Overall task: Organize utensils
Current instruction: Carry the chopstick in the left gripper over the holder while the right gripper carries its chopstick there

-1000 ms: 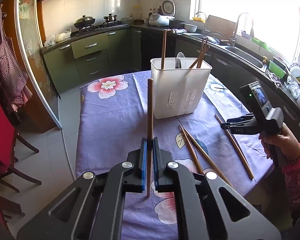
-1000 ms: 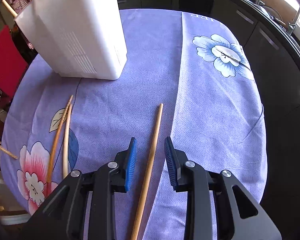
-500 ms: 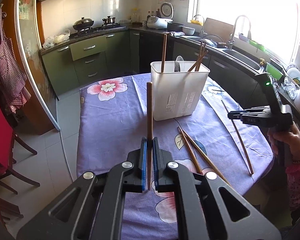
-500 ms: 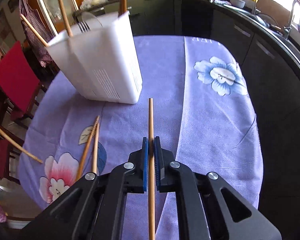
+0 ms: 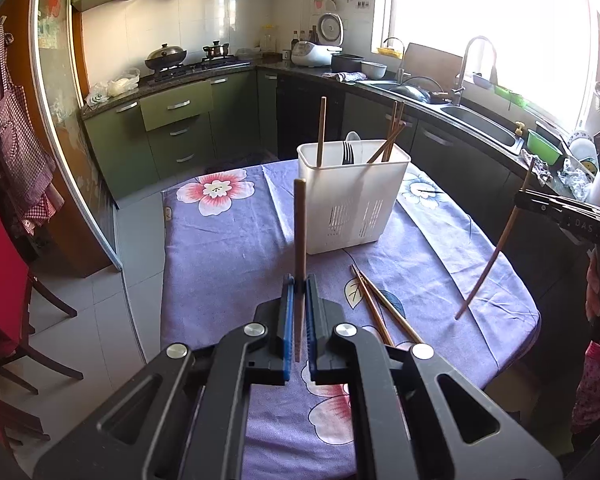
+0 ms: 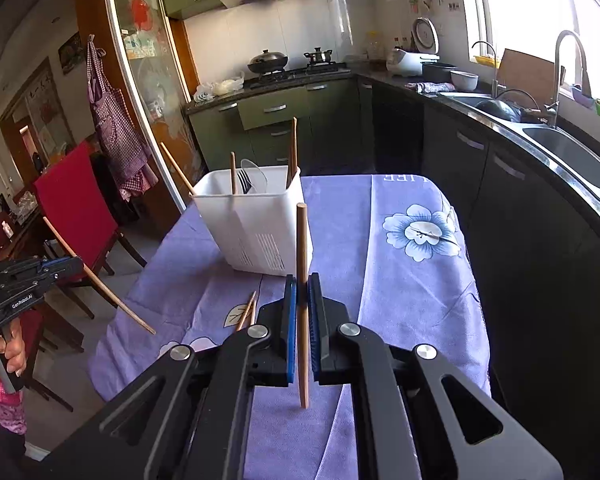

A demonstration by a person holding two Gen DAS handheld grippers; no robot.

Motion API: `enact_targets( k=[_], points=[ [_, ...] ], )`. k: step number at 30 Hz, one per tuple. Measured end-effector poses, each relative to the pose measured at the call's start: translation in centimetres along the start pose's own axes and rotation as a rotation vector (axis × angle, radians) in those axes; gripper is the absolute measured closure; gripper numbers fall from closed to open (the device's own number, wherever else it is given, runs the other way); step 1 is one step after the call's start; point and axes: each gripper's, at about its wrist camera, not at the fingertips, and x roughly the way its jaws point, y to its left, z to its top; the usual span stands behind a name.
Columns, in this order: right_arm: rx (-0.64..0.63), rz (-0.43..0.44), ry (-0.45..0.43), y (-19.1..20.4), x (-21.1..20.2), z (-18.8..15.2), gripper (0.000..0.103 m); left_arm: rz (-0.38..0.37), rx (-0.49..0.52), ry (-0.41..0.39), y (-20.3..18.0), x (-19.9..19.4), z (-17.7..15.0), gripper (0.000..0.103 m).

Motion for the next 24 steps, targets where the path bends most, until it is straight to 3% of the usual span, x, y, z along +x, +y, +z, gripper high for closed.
enact_targets(
  k=[10, 19, 24],
  points=[
    [-0.038, 0.051, -0.095, 2.0, -2.7, 6.7, 0.096, -0.057, 0.031, -0.044, -1.5, -2.0, 5.0, 0.098],
    [-0.056, 0.082, -0.223, 3.6, -5.0, 14.9, 0.096, -0.088, 0.061, -0.223, -3.6, -4.5, 13.1, 0.098],
    [-0.057, 0.084, -0.275, 3.8, -4.1, 18.8, 0.096, -0.107, 0.059, -0.28, -4.5, -2.6, 17.1, 0.098]
  ],
)
